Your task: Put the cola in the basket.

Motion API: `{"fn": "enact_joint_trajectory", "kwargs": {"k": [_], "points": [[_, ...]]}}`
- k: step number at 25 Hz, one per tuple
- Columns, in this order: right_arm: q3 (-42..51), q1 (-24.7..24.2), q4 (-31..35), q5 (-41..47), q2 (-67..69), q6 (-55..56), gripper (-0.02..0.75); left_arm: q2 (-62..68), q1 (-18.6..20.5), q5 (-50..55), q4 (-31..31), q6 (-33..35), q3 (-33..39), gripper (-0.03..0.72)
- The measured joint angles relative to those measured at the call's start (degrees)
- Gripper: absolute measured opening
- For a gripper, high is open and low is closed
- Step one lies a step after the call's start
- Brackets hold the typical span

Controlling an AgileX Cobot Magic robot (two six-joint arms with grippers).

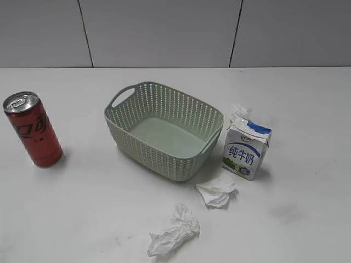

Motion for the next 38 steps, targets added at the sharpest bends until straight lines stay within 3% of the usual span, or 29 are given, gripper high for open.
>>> {"fn": "enact_joint_trajectory", "kwargs": {"k": [22, 32, 38], "points": [[0.0, 0.0, 0.0, 0.0, 0.0, 0.0, 0.572, 0.0, 0.0, -1.1, 0.1, 0.0, -0.2, 0.536], [0.0, 0.0, 0.0, 0.0, 0.0, 0.0, 0.572, 5.8, 0.0, -26.3, -1.2, 0.0, -1.1, 0.542], [0.0, 0.0, 0.0, 0.0, 0.0, 0.0, 0.572, 19.2, 0.0, -31.0, -3.6, 0.0, -3.0, 0.65]]}}
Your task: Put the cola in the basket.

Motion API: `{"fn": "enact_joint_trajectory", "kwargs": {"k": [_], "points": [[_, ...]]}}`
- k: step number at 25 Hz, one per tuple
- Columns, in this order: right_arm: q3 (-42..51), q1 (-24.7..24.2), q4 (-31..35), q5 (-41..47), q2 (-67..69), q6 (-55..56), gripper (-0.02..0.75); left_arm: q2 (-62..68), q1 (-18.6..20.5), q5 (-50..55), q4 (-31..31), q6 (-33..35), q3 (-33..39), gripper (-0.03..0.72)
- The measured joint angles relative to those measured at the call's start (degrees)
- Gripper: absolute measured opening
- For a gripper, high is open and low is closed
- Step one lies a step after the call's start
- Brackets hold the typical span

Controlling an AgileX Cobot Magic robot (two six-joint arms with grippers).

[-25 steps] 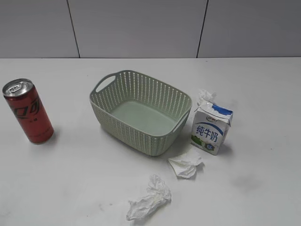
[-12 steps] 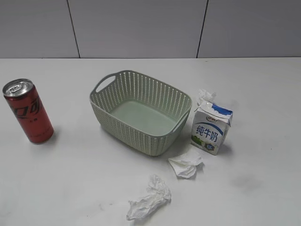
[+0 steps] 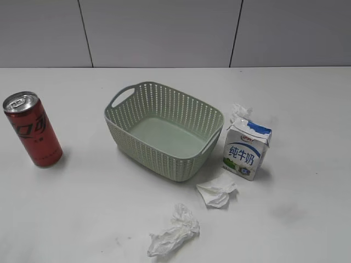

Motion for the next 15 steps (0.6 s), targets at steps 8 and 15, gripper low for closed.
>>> {"fn": "enact_joint_trajectory", "kwargs": {"k": [8, 15], "points": [[0.0, 0.0, 0.0, 0.0, 0.0, 0.0, 0.572, 21.5, 0.0, 4.6, -0.5, 8.1, -12.2, 0.655], [0.0, 0.0, 0.0, 0.0, 0.0, 0.0, 0.572, 39.9, -0.3, 14.1, -3.0, 13.0, -22.3, 0.648]]}}
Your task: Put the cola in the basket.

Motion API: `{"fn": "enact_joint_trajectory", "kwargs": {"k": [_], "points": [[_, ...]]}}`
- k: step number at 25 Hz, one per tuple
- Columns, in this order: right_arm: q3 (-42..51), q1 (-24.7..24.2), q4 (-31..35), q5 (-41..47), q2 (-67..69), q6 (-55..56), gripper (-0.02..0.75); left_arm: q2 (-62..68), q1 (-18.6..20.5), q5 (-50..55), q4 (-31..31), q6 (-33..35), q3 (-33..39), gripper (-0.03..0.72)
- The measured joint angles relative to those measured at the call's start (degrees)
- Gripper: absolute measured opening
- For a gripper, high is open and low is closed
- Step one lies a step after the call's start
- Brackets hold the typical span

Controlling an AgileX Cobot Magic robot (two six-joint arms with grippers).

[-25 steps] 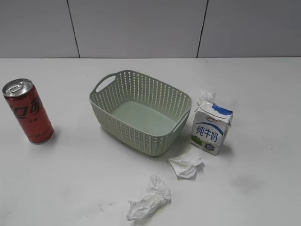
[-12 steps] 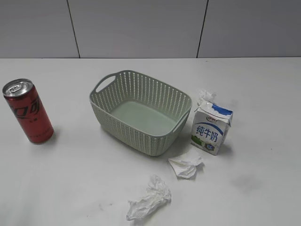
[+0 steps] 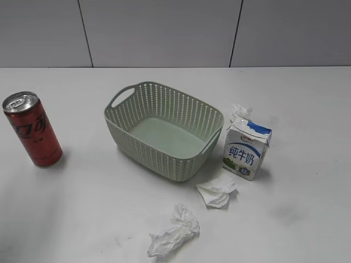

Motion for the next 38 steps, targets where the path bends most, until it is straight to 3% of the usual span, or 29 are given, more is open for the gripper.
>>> {"fn": "enact_joint_trajectory", "kwargs": {"k": [9, 20, 38], "points": [[0.0, 0.0, 0.0, 0.0, 0.0, 0.0, 0.572, 18.1, -8.2, 5.3, 0.6, -0.5, -6.2, 0.641], [0.0, 0.0, 0.0, 0.0, 0.0, 0.0, 0.572, 32.2, -7.5, 10.9, 6.2, -3.3, -16.6, 0.635], [0.0, 0.0, 0.0, 0.0, 0.0, 0.0, 0.572, 42.9, -6.2, 12.0, 4.0, -3.5, -17.1, 0.63]]}}
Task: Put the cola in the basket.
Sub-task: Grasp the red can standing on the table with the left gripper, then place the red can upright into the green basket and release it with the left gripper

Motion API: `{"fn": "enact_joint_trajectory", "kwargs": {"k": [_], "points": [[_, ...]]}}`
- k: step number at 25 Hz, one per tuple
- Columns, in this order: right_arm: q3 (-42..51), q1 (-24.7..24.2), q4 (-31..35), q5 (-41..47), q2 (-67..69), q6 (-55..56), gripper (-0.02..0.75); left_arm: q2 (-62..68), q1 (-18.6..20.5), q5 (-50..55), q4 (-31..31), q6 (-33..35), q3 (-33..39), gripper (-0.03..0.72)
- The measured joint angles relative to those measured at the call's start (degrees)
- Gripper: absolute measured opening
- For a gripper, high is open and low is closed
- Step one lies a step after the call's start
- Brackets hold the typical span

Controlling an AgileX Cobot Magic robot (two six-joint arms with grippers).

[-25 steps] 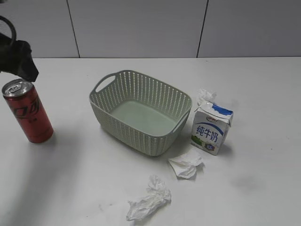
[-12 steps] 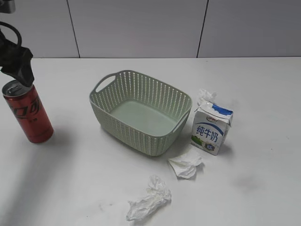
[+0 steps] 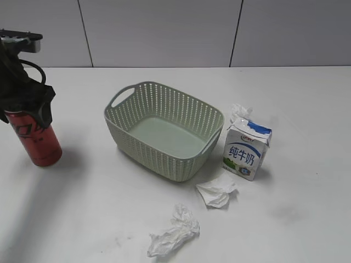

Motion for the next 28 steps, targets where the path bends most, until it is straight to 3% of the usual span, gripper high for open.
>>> {"fn": "enact_joint_trajectory", "kwargs": {"k": [6, 18, 23, 28], "points": [[0.0, 0.0, 0.0, 0.0, 0.0, 0.0, 0.572, 0.2, 0.0, 0.1, 0.0, 0.0, -0.4, 0.527], [0.0, 0.0, 0.0, 0.0, 0.0, 0.0, 0.572, -3.3, 0.0, 5.8, -0.3, -0.1, -1.3, 0.528], [0.0, 0.0, 0.0, 0.0, 0.0, 0.0, 0.572, -6.3, -0.7, 10.0, -0.4, -0.1, -8.2, 0.528], [0.0, 0.0, 0.0, 0.0, 0.0, 0.0, 0.572, -6.5, -6.2, 14.0, -0.3, 0.5, -19.3, 0.528]]}}
